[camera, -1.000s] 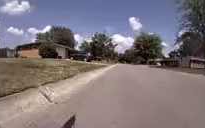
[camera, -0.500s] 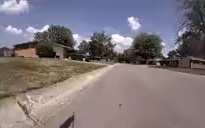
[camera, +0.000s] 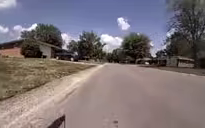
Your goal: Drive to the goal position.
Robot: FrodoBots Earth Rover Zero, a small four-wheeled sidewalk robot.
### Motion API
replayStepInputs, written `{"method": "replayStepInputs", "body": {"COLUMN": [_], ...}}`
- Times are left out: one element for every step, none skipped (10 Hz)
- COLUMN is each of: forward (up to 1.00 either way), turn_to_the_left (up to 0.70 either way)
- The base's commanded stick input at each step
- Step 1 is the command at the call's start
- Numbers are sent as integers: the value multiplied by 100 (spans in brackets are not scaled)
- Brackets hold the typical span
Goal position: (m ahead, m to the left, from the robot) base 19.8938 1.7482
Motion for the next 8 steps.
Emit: {"method": "replayStepInputs", "body": {"forward": [100,100,100,100,100,100,100,100], "turn_to_the_left": [-32,-16,0,0,0,0,0,0]}}
